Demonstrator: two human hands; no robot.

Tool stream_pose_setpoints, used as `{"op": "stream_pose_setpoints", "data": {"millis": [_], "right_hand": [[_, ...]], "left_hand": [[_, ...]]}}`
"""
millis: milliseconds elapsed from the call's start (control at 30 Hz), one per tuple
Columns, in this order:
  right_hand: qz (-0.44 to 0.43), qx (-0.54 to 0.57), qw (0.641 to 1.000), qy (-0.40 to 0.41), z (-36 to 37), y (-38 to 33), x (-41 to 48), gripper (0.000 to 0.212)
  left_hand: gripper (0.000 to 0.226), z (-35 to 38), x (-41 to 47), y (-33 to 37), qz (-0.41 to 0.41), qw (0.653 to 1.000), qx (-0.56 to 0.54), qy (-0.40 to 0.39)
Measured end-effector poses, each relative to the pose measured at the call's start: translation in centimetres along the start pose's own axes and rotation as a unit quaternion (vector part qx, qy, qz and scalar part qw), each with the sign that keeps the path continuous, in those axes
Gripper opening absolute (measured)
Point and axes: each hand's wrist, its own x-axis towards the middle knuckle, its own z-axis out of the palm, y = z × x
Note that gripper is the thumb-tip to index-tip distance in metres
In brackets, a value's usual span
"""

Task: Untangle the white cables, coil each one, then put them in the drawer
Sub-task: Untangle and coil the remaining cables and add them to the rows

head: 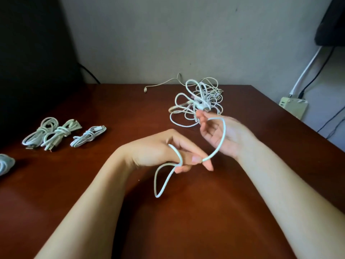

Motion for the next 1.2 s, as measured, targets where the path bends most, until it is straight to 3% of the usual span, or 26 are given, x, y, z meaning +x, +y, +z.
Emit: {"op": "stream_pose_setpoints", "data": {"millis": [100,267,533,600,667,800,867,933,1000,1200], "right_hand": [[-0.178,-0.164,0.969,0.044,-0.4,-1.0,0.3,0.017],[-0.408,-0.214,0.884,0.082,-1.0,-2.6,0.2,0.022],[-0.536,-0.380,0.744,0.121,-1.8,-2.7,-0.1,0.026],[-0.525,-0.389,0.749,0.113,-1.7,-2.3,0.0,0.024],[-0.488,-0.351,0.791,0.108,-1.8,-2.2,0.4,0.022],[-0.431,-0.270,0.849,0.141,-2.1,-2.9,0.5,0.018],[-0.426,-0.242,0.858,0.154,-2.3,-3.2,0.6,0.014],[-0.428,-0.239,0.856,0.163,-2.4,-3.2,0.7,0.014],[-0.432,-0.244,0.854,0.158,-2.3,-3.0,0.7,0.016],[-0.459,-0.296,0.835,0.069,-1.1,-2.0,-0.1,0.023]], "left_hand": [[0.023,-0.1,0.3,0.5,0.017,1.000,-0.013,0.020],[0.019,-0.2,0.7,0.8,0.074,0.991,0.024,0.113],[0.019,-1.1,1.9,-0.3,0.028,0.915,-0.052,0.399],[0.024,-1.5,2.0,-0.8,0.021,0.894,-0.063,0.443],[0.040,-2.1,2.1,-1.6,0.026,0.871,-0.046,0.488],[0.062,-2.7,1.5,-1.9,0.012,0.839,0.100,0.534],[0.064,-2.6,1.5,-1.5,0.044,0.872,0.048,0.485],[0.056,-2.2,1.4,-0.5,0.082,0.914,-0.085,0.389],[0.056,-2.0,1.3,0.2,0.091,0.931,-0.136,0.326],[0.028,-0.2,2.0,0.3,0.114,0.942,0.012,0.315]]}}
